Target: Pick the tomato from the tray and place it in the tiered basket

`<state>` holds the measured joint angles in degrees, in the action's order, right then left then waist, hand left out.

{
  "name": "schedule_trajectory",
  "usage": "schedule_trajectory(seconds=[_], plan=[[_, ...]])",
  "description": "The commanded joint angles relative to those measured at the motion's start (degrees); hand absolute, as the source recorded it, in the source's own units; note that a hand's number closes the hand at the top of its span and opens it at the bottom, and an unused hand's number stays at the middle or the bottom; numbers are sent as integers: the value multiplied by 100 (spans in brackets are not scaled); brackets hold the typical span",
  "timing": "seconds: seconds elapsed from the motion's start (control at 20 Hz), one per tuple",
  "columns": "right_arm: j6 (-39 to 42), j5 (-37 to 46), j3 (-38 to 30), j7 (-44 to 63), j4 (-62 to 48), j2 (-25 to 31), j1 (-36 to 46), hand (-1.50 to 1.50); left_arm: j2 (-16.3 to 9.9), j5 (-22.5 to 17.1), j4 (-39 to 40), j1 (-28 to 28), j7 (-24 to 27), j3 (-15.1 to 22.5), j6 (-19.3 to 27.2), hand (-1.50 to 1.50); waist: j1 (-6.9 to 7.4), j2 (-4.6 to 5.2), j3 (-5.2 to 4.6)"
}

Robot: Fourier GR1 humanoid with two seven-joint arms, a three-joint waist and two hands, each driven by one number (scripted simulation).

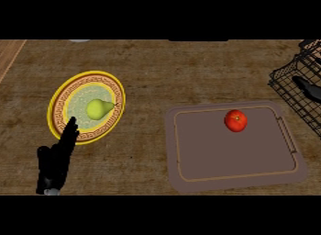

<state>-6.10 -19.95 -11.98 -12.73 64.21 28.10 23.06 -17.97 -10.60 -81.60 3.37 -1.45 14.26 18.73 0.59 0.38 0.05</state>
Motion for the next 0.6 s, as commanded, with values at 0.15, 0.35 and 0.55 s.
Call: schedule_trajectory(seconds=[0.15,0.35,0.55], plan=[[786,52,141,346,535,393,-406,-150,278,228,387,60,386,-101,1,0,-92,-50,-10],[1638,550,994,1281,747,1138,-639,-150,180,183,313,112,201,-123,40,0,-167,-80,-26],[1794,1262,1631,1931,1353,1663,-455,-150,325,223,327,55,226,-49,74,0,-110,-71,-27]])
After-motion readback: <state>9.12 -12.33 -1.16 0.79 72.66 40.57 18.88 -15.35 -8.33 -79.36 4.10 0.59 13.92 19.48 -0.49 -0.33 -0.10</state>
